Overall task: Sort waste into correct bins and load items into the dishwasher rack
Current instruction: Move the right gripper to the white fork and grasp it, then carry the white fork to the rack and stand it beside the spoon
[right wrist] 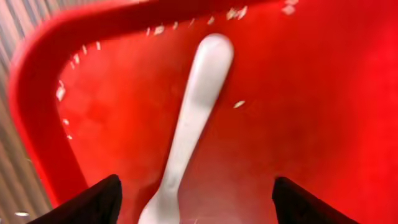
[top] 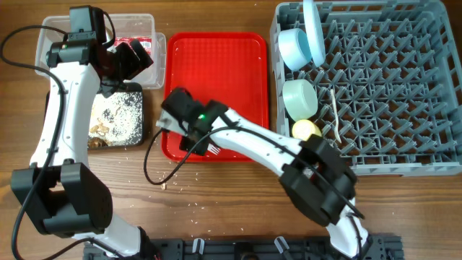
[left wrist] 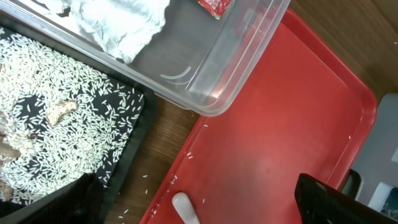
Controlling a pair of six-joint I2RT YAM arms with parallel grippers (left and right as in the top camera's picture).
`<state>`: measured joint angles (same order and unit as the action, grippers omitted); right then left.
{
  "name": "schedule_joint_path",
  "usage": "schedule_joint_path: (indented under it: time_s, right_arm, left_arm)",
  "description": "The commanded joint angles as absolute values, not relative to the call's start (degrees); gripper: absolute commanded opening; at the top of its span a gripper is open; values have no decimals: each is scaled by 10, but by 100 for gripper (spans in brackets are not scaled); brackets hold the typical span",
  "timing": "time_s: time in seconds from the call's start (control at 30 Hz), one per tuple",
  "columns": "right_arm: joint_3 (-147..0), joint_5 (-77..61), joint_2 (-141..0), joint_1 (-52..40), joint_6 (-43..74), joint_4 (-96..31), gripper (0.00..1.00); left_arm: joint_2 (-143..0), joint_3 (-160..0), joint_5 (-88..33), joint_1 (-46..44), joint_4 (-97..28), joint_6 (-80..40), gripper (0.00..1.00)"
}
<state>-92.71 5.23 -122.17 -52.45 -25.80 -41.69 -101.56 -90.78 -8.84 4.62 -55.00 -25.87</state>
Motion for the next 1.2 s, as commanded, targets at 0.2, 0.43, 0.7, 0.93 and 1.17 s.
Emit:
schedule_joint_path:
  time_s: [0.2, 0.43, 0.7, 0.93, 1.17]
  right_arm:
    - [-925, 86, -1299, -484, -309, -489, 76]
    - [-925, 75, -1299, -474, -283, -489, 29]
    - [-926, 75, -1297, -474, -286, -490, 10]
    - [-943, 81, -1257, -459, -285, -520, 10]
    - [-948, 76, -1148, -419, -232, -510, 4]
  left_arm:
    - [-1009, -914, -83, 47, -549, -258, 100]
    - [-1009, -914, -83, 47, -549, -258, 100]
    - [-1009, -914, -83, 47, -549, -258, 100]
    - [-1009, -914, -83, 47, -549, -258, 100]
    - [-1009, -914, -83, 47, -549, -258, 100]
